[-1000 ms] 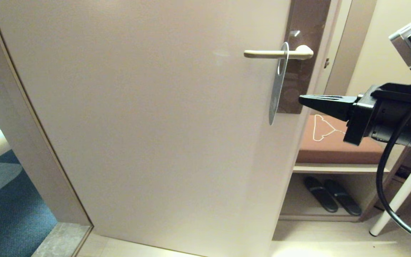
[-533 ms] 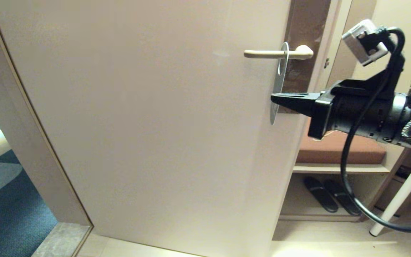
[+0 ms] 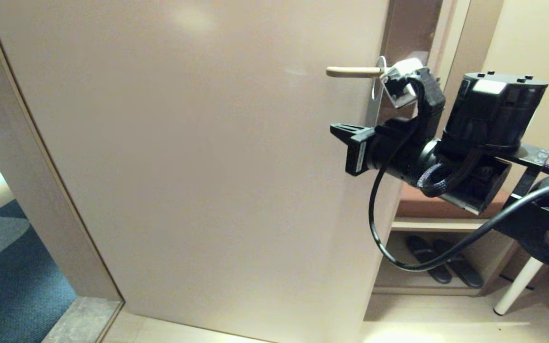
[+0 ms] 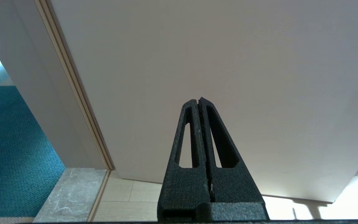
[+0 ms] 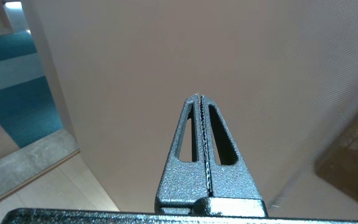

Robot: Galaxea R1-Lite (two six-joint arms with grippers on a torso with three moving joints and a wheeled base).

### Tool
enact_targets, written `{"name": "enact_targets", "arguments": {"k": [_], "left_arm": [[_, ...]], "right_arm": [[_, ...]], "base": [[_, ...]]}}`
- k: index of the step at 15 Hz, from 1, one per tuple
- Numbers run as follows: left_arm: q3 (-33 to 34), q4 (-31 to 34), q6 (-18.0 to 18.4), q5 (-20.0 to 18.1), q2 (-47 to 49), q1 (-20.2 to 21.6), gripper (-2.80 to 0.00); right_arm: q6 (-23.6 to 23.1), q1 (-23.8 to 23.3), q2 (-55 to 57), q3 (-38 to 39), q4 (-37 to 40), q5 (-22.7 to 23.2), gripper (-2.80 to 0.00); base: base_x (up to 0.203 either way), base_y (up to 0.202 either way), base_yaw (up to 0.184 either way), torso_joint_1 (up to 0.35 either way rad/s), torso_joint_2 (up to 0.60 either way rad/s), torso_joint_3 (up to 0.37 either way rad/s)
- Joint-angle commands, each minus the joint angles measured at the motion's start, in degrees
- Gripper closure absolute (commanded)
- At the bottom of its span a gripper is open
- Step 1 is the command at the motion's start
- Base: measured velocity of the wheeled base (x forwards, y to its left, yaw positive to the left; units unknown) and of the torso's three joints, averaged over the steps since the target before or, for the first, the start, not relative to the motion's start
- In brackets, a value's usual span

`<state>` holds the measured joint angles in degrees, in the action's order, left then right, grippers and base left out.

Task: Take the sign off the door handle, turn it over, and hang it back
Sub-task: Hang the sign back with the other side facing out

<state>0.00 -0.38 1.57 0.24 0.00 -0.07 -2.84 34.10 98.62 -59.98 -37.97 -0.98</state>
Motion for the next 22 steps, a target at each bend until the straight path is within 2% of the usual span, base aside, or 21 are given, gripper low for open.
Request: {"name": "enact_targets", "arguments": {"k": [1,4,8,22], "left_arm": [[0.0,-0.1,0.0,0.0,0.1,0.0,0.0],[0.0,-0.1,0.0,0.0,0.1,0.0,0.0],[0.0,-0.1,0.0,0.0,0.1,0.0,0.0],[0.0,0.0,0.0,0.0,0.1,0.0,0.0]], "right_arm": [[0.0,0.0,1.4,0.2,-0.6,-0.4,0.0],[0.2,-0.1,1.4,0.4,-2.2,-4.5,0.0],[0.5,-1.3,0.8,0.2,-3.2,-7.4,0.0],[-0.8,-10.0,-1.2,2.7,-5.3,-8.7,0.0]], "base": [[0.0,0.0,0.0,0.0,0.0,0.0],[0.0,0.0,0.0,0.0,0.0,0.0],[0.0,0.0,0.0,0.0,0.0,0.0],[0.0,0.0,0.0,0.0,0.0,0.0]]}}
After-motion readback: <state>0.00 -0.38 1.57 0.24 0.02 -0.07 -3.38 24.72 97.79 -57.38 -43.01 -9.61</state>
